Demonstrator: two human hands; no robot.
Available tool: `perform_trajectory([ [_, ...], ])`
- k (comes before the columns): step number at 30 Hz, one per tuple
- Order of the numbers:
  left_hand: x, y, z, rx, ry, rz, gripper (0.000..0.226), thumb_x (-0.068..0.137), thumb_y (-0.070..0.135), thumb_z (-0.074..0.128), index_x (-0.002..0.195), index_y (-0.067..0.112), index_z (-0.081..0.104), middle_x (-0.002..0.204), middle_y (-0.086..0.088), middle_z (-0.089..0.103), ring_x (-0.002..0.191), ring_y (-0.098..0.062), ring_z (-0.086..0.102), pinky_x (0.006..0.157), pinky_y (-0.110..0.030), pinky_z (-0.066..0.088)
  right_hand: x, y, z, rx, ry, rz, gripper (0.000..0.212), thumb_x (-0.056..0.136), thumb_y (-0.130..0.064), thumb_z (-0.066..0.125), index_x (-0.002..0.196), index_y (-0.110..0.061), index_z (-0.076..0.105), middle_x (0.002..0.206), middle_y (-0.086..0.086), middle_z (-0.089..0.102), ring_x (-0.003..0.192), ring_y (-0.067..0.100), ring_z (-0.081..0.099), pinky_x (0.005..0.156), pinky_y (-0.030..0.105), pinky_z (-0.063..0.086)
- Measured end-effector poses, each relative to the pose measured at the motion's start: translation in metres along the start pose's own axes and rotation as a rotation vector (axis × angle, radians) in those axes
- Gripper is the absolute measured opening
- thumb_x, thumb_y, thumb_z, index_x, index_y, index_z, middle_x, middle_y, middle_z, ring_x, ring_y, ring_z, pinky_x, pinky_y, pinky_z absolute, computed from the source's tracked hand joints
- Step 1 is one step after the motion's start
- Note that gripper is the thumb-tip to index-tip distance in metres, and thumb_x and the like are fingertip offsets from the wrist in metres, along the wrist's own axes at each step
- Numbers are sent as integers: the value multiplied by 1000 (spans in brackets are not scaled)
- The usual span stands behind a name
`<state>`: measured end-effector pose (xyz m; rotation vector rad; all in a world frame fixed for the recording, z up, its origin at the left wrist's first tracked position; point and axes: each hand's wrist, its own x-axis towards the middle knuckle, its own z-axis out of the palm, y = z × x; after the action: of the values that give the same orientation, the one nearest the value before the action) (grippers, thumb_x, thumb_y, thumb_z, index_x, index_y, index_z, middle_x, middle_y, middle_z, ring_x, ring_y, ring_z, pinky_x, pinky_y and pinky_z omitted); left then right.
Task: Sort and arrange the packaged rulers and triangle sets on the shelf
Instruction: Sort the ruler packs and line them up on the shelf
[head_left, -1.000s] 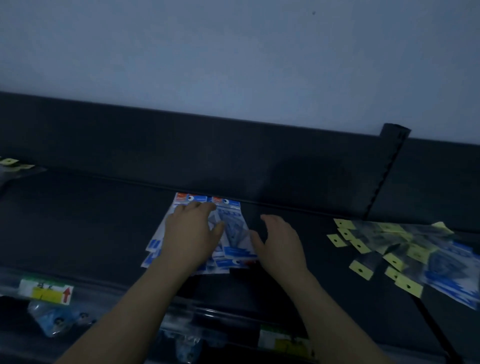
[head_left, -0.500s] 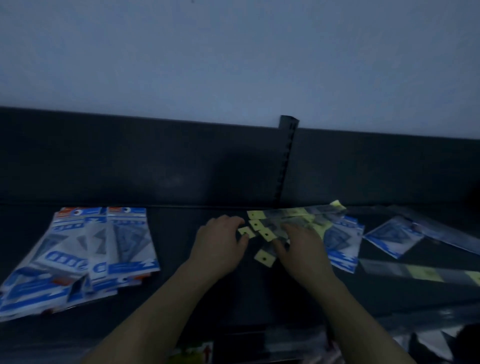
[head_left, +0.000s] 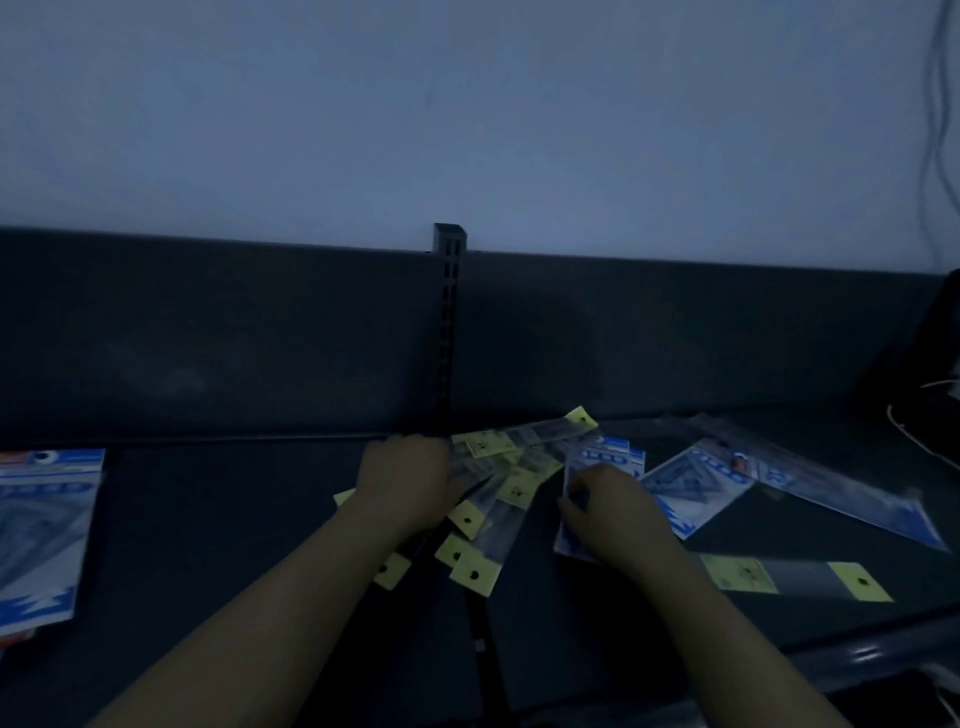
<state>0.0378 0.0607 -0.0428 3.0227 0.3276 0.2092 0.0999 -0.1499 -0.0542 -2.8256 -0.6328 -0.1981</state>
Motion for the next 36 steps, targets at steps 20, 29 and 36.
perform_trajectory([
  [20, -7, 21, -11, -386, -354, -225, 35, 84, 35, 64, 104, 7, 57, 83, 2, 52, 72, -9, 49, 49, -20, 36, 12, -15, 5, 229, -167, -73, 29, 79, -55, 62, 82, -26, 56, 101, 3, 58, 92, 19, 57, 75, 32, 45],
  [29, -24, 19, -4, -425, -259, -224, 23, 89, 39, 55, 89, 17, 50, 89, 2, 54, 80, -12, 53, 57, -23, 39, 15, 5, 0, 297, -82, 63, 25, 82, -21, 60, 105, -12, 66, 102, 9, 66, 91, 22, 59, 76, 32, 51],
  [36, -26, 44, -9, -343, -242, -264, 43, 73, 48, 73, 91, 17, 50, 83, 4, 50, 79, -14, 53, 51, -24, 38, 6, -10, -6, 314, -173, 65, 15, 78, -27, 69, 79, -17, 59, 85, 6, 67, 76, 20, 63, 61, 27, 48],
])
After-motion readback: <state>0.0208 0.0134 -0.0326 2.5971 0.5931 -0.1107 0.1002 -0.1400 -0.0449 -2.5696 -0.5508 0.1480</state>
